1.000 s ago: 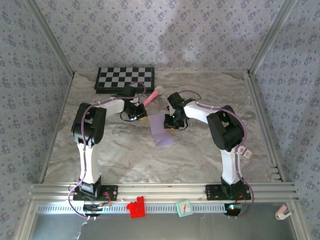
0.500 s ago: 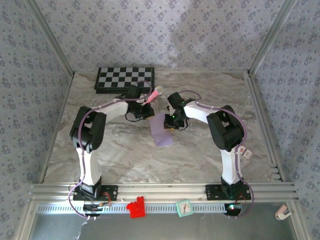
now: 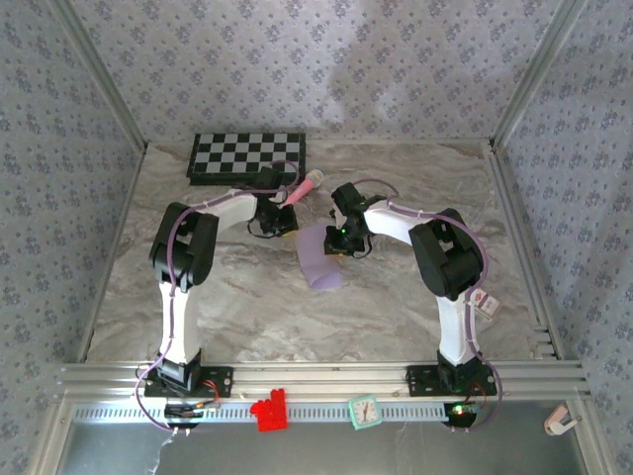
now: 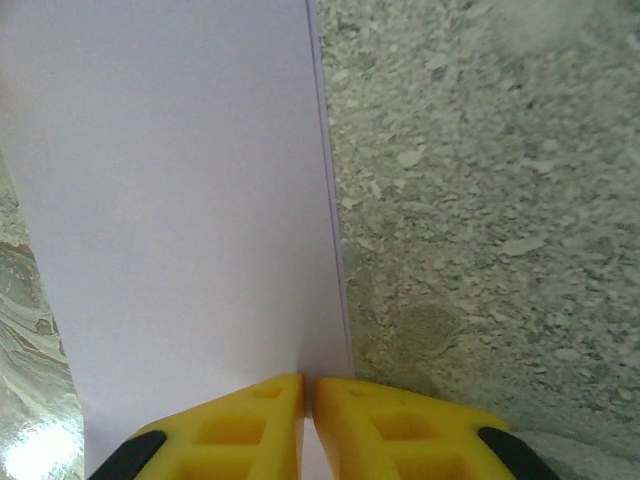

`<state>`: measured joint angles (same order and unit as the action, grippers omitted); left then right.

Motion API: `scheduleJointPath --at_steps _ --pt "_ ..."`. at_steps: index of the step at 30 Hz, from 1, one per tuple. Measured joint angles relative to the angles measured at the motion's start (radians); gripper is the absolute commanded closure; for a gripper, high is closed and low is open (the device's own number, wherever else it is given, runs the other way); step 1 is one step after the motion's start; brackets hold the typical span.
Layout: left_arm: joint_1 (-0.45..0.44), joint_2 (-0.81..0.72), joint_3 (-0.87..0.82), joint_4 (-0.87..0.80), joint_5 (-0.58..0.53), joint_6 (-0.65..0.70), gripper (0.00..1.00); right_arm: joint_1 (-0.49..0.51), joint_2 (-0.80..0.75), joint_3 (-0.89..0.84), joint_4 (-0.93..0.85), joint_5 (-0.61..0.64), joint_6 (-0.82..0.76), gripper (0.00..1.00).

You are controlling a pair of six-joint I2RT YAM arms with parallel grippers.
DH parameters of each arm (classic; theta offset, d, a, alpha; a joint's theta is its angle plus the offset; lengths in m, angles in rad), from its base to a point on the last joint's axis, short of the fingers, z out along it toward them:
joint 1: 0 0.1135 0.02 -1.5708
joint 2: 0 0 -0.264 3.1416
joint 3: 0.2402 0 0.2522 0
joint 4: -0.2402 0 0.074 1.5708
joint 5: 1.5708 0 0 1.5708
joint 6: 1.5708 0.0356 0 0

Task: Fold a paper plane with a square sheet of paper (pick it up from the middle)
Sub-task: First fold the square sheet of paper in half at the center of the table.

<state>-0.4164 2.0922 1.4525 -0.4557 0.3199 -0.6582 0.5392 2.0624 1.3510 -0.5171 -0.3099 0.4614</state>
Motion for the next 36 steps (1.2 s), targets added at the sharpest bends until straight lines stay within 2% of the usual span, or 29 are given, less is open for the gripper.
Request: scheduleJointPath --at_steps 5,11,17,25,36 --pt "-0.001 -0.059 -0.01 -0.02 0.006 -0.005 0.82 0.0 0.0 0.0 0.0 0.0 -0.007 0.81" --pt "-0.041 -0.189 -0.142 0.067 0.103 -0.086 0.85 0.0 0.0 0.0 0.0 0.0 -0.006 0.81" --pt "-0.089 -0.19 -0.24 0.097 0.168 -0.148 0.87 0.0 0.0 -0.001 0.002 -0.001 0.001 0.81" --pt "-0.107 -0.187 -0.267 0.103 0.237 -0.166 0.88 0.0 0.0 -0.001 0.001 -0.001 0.002 0.81" --pt "-0.128 -0.186 -0.353 0.108 0.227 -0.135 0.89 0.0 0.001 -0.001 0.002 -0.001 0.017 0.82"
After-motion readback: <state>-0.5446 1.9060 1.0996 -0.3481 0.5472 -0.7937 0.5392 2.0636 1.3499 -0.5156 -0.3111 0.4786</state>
